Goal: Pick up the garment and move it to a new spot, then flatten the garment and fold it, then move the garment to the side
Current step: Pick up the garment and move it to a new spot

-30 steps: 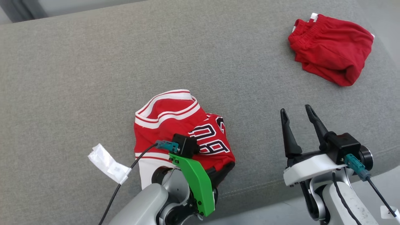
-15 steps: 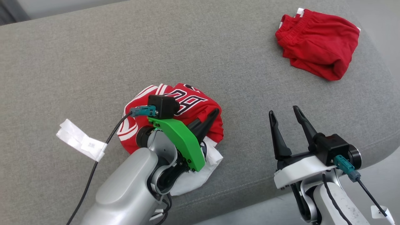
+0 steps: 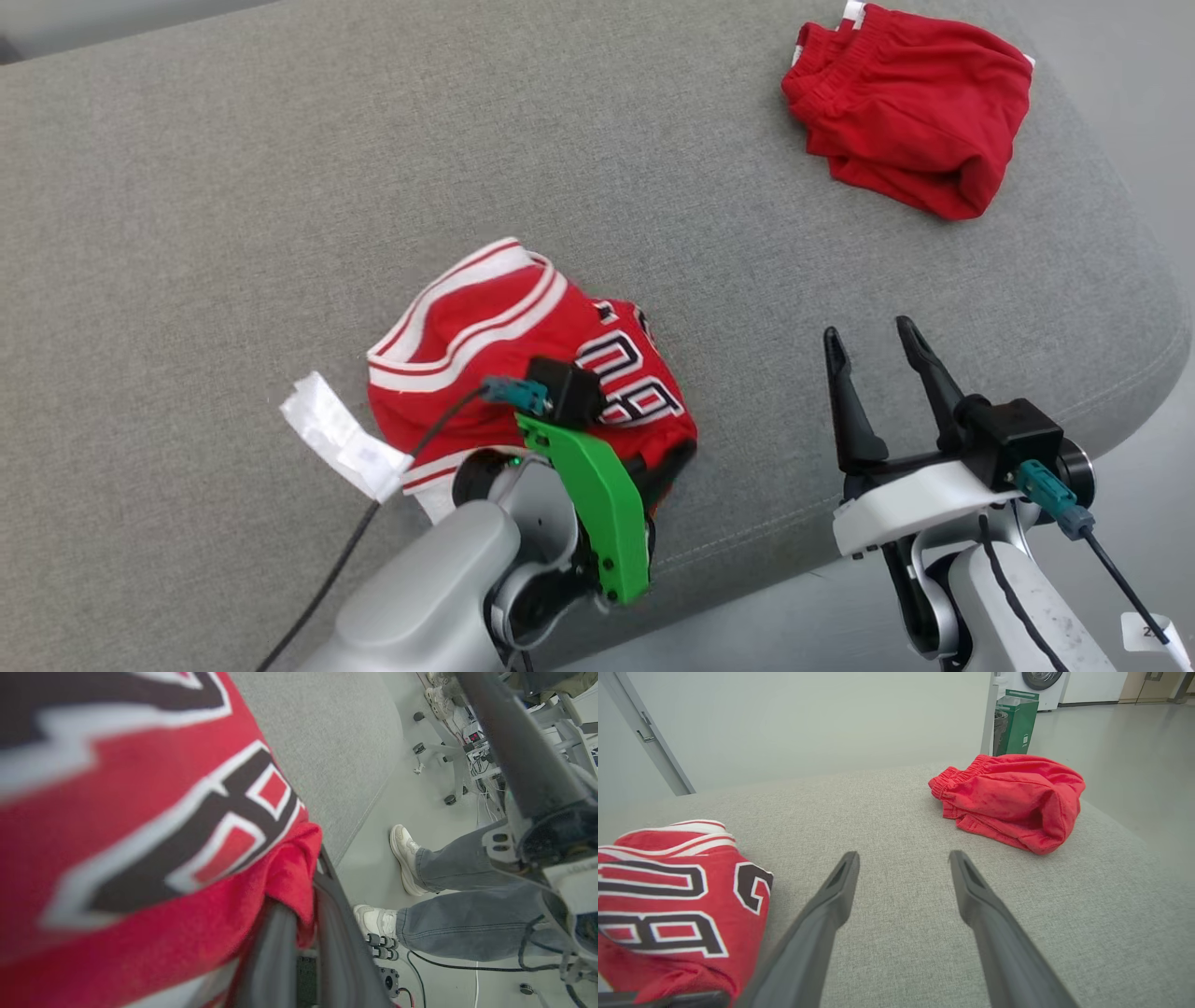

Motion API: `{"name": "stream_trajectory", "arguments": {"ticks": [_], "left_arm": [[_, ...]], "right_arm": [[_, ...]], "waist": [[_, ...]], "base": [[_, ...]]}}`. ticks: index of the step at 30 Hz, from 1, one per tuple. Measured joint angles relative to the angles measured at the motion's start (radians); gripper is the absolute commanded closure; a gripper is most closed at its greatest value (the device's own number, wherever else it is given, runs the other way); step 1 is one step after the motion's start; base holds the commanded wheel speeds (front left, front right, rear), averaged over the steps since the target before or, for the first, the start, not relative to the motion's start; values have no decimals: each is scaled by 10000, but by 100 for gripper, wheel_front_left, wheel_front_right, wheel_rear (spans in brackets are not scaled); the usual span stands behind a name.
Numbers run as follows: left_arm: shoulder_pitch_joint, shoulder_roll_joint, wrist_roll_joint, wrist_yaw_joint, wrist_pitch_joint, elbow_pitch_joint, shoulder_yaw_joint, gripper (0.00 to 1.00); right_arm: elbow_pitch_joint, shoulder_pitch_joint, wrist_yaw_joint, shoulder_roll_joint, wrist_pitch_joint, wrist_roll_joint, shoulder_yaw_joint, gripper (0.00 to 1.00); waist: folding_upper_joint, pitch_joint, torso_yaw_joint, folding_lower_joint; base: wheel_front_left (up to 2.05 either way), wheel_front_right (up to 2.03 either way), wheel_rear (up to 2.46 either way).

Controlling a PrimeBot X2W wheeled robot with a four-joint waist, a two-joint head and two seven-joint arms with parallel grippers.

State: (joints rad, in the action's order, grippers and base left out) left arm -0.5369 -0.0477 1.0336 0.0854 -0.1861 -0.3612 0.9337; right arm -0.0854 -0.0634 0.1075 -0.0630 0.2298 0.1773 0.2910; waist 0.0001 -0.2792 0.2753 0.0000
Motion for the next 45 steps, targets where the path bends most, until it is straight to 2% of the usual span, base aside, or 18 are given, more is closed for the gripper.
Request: {"name": "stream_trajectory", "arguments": {"ticks": [8,13,21,25,31,37,45], "left_arm": [[944,-100,-88,128,-596,-31,727,100],[992,-713,-606,142,-384,259,633,100],[1130,-1469,-675,10,-150,581,94,100],[1250,-2034,-663,-186,-50,826,-230,100],[1269,-2721,-376,-614,564,1262,-1597,100],[1173,-2780,117,-957,989,1592,-2495,100],[327,-2205,324,-1394,1175,1699,-2930,100]], "right_arm": [[-71,88,13,-15,84,0,-364,0],[-92,138,79,-56,84,-2,-441,0],[-98,184,82,-115,86,-17,-447,0],[-130,298,82,-132,86,-21,-399,0],[-132,336,82,-163,86,-36,-349,0],[-153,353,77,-155,84,-71,-165,0],[-153,340,40,-155,71,-86,-6,0]], "waist": [[-1,164,-443,0],[0,275,-877,0],[-1,445,-1624,0],[-1,534,-1936,0],[0,613,-2250,0],[-1,586,-2411,0],[-1,489,-2416,0]], "base": [[0,0,0],[0,0,0],[0,0,0],[0,0,0],[0,0,0],[0,0,0],[0,0,0]]}}
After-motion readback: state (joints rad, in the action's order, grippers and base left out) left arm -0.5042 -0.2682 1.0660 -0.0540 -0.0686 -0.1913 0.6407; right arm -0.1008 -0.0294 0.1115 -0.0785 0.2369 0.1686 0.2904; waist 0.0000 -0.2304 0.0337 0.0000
